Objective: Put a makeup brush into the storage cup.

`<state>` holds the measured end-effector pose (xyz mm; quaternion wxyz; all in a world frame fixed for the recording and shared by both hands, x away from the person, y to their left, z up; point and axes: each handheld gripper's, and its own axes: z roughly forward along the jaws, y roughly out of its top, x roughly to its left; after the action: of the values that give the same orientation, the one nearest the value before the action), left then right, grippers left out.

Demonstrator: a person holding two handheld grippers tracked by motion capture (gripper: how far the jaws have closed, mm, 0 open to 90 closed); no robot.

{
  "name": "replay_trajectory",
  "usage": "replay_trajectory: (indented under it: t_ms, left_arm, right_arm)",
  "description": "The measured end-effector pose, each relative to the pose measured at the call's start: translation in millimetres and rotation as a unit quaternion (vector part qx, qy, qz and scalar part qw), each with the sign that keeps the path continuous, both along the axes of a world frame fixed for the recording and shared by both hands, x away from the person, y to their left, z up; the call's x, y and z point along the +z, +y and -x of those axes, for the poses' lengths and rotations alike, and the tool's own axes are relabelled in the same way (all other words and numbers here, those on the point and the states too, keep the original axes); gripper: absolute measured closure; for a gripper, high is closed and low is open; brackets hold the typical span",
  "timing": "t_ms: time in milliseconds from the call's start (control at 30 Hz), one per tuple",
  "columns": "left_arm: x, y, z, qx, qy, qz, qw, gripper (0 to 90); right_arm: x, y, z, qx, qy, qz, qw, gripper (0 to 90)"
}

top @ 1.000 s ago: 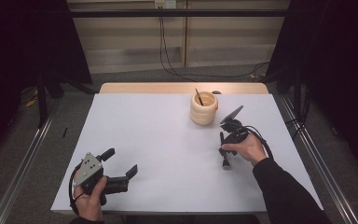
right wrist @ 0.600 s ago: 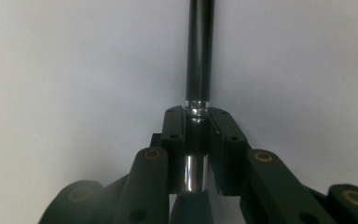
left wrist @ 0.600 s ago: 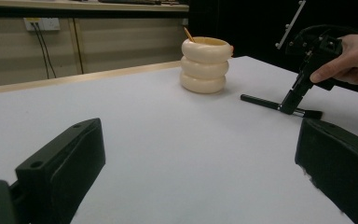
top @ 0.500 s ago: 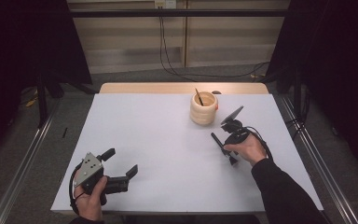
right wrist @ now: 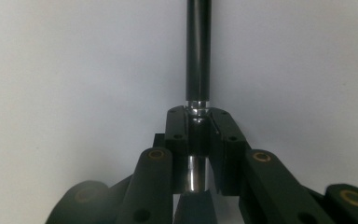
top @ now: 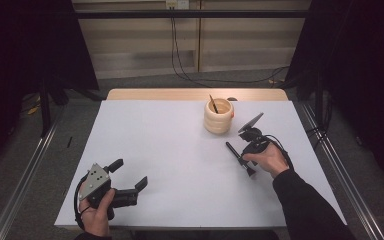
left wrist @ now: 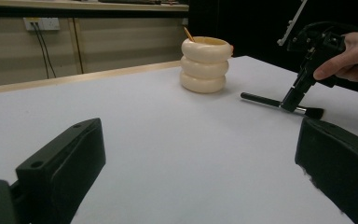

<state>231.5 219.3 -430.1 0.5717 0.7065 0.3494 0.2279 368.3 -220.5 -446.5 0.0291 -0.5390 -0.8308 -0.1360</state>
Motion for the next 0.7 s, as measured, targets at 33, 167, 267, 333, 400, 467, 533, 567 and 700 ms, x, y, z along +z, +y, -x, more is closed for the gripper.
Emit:
replay_trajectory:
  t_ms: [33, 167, 267, 333, 400, 467, 533, 567, 700]
  left_arm:
    - [-0.1, -0.2, 0.0, 0.001, 0.001, 0.001, 1.0000, 1.6]
    - [-0.2, 0.0, -0.2, -0.001, 0.000, 0.000, 1.0000, 1.6]
    - [-0.1, 0.1, -0.4, -0.001, -0.002, -0.001, 1.0000, 1.6]
    - [-0.1, -0.3, -0.1, 0.000, 0.000, 0.003, 1.0000, 1.5]
    - [0.0, 0.9, -0.4, 0.000, -0.002, 0.002, 1.0000, 1.5]
    - [0.0, 1.3, -0.4, 0.000, -0.002, 0.002, 1.0000, 1.5]
    - [0.1, 1.1, -0.5, 0.002, -0.002, 0.003, 1.0000, 1.6]
    - [0.1, 1.1, -0.4, 0.002, -0.002, 0.003, 1.0000, 1.6]
    - [0.2, 1.2, 0.2, 0.005, -0.002, 0.002, 1.0000, 1.2]
  right_arm:
    - [1.3, -0.1, 0.4, 0.001, 0.000, 0.000, 1.0000, 78.4]
    - [4.7, -0.8, 2.8, 0.008, -0.007, -0.010, 0.9999, 78.4]
    - [6.7, -3.4, 3.4, 0.015, -0.019, -0.021, 0.9995, 78.5]
    - [9.7, -4.6, 4.4, 0.014, -0.019, -0.024, 0.9994, 78.4]
    - [10.8, -6.6, 4.9, 0.012, -0.024, -0.031, 0.9992, 78.5]
    - [11.7, -8.1, 5.9, 0.015, -0.031, -0.035, 0.9988, 78.5]
    - [12.5, -8.0, 7.4, 0.016, -0.040, -0.036, 0.9985, 78.4]
    - [14.0, -7.2, 8.4, 0.021, -0.041, -0.037, 0.9983, 78.4]
    - [19.3, -7.4, 12.4, 0.018, -0.055, -0.048, 0.9971, 78.4]
